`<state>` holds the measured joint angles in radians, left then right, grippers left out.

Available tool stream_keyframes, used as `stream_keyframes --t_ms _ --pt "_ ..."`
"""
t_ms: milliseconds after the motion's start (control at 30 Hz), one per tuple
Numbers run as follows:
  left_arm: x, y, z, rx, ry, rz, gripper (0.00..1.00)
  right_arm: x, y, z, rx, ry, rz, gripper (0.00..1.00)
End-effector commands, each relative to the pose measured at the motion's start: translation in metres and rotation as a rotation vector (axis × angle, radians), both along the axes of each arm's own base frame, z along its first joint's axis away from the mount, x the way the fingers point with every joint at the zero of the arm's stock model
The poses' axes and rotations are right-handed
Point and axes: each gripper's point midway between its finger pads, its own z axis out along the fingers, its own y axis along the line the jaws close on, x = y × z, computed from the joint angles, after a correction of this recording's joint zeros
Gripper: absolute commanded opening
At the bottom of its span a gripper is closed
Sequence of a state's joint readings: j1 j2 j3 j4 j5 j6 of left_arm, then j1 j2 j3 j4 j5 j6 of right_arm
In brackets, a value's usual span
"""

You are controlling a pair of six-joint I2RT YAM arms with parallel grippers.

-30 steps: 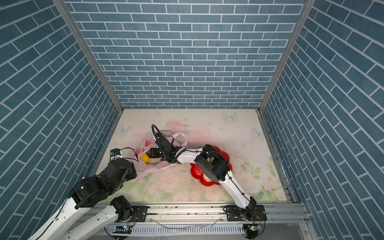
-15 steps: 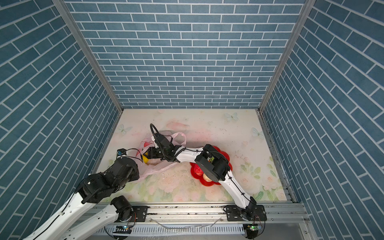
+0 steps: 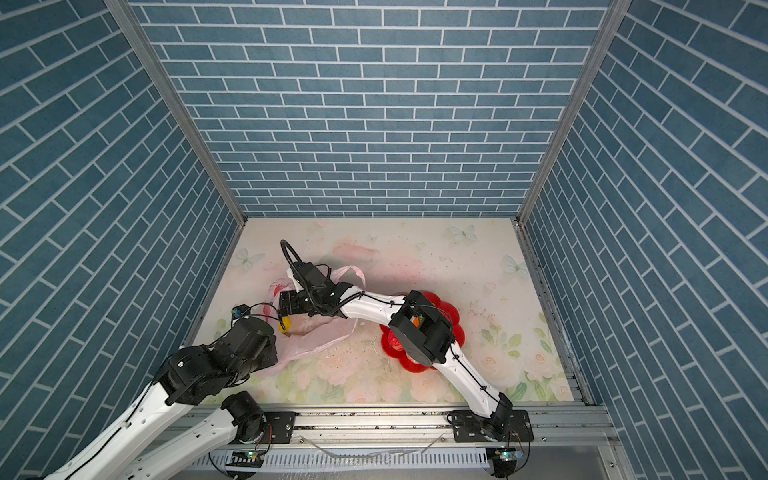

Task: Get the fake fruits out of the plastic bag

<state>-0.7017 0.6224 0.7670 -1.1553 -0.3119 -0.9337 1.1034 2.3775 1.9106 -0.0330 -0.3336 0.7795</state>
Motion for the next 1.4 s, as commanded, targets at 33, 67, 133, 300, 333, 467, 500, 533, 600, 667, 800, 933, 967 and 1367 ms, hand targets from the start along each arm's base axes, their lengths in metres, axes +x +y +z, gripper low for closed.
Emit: stream_keyframes --t_ms 33,67,133,300,333,467,500,533,600,667,800,933,967,1367 --pt "-0.005 0.003 -0.008 -0.014 0.008 0.023 0.0 -0.01 0.002 -0.026 -0.083 0.011 0.035 0.81" --pt "-0.004 0.003 -0.009 -0.021 -0.002 0.027 0.0 -0.011 0.003 -0.026 -0.082 0.017 0.04 0.8" --pt "-0.002 0.003 -0.009 -0.033 -0.024 0.037 0.0 -0.014 0.005 -0.024 -0.077 0.024 0.053 0.8" --pt "0.004 0.006 -0.008 -0.043 -0.09 0.046 0.0 -0.021 0.007 -0.025 -0.083 0.041 0.077 0.77" --pt "0.006 0.005 -0.007 -0.045 -0.099 0.045 0.0 -0.023 0.007 -0.026 -0.087 0.044 0.08 0.78" --pt "0.009 0.001 -0.009 -0.053 -0.107 0.031 0.0 -0.026 0.01 -0.027 -0.085 0.054 0.089 0.77" --pt "0.009 -0.001 -0.01 -0.056 -0.105 0.028 0.0 -0.026 0.01 -0.027 -0.084 0.056 0.091 0.77" --pt "0.01 -0.002 -0.011 -0.059 -0.104 0.027 0.0 -0.026 0.011 -0.027 -0.083 0.056 0.092 0.77" --pt "0.01 -0.003 -0.014 -0.062 -0.103 0.025 0.0 -0.028 0.013 -0.024 -0.076 0.055 0.099 0.78" --pt "0.011 -0.003 -0.015 -0.061 -0.107 0.023 0.0 -0.031 0.016 -0.024 -0.073 0.057 0.107 0.78" --pt "0.013 -0.005 -0.014 -0.074 -0.122 0.021 0.0 -0.031 0.021 -0.031 -0.076 0.078 0.115 0.79" --pt "0.015 -0.008 -0.016 -0.087 -0.127 0.013 0.0 -0.03 0.025 -0.041 -0.101 0.095 0.104 0.77" --pt "0.015 -0.009 -0.017 -0.09 -0.126 0.011 0.0 -0.03 0.025 -0.046 -0.116 0.099 0.099 0.75" --pt "0.013 -0.007 -0.02 -0.096 -0.133 0.017 0.0 -0.019 0.016 -0.072 -0.193 0.098 0.019 0.3"
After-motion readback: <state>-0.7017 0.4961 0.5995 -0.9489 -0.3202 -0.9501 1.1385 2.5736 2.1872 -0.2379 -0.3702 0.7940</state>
